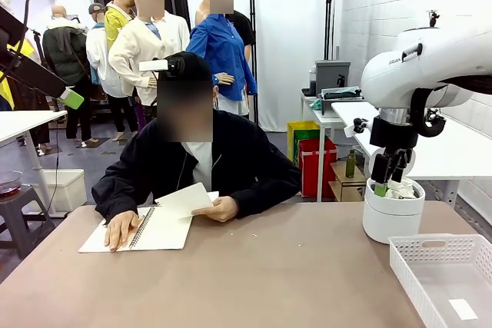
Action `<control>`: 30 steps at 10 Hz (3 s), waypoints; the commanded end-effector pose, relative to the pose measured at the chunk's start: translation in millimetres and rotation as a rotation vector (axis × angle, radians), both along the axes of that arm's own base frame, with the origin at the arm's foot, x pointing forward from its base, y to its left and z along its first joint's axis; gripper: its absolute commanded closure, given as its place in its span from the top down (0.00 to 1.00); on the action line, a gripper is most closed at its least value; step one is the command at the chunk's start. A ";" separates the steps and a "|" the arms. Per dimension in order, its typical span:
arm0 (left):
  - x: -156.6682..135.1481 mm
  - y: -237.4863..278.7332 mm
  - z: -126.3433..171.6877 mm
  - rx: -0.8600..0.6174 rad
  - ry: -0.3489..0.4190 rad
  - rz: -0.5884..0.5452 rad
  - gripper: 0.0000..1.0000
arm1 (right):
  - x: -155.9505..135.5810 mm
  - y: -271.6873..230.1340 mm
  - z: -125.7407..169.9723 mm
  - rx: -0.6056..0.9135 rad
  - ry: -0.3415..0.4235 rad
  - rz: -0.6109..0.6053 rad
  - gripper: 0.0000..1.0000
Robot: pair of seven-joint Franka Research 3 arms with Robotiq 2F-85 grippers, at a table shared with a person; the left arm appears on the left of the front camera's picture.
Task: Sort the paper based on its condition.
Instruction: If a person hands you a paper, place it in the Organizing basket , and if it's crumpled, put it in the Trash can.
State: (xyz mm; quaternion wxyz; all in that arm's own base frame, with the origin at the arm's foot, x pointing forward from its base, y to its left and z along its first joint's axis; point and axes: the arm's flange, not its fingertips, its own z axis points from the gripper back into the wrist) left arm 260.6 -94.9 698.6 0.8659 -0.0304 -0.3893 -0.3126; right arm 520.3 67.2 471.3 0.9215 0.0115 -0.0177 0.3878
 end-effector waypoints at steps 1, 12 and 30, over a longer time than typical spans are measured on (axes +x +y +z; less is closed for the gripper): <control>-0.2 0.5 0.3 0.000 -0.001 0.001 1.00 | 0.0 0.0 0.0 0.000 0.000 0.000 1.00; -0.2 0.5 0.3 0.000 -0.001 0.001 1.00 | -133.6 120.1 70.2 0.363 -0.180 0.341 1.00; -0.2 0.5 0.3 0.000 -0.001 0.001 1.00 | -80.3 195.8 209.5 0.560 -0.485 0.419 1.00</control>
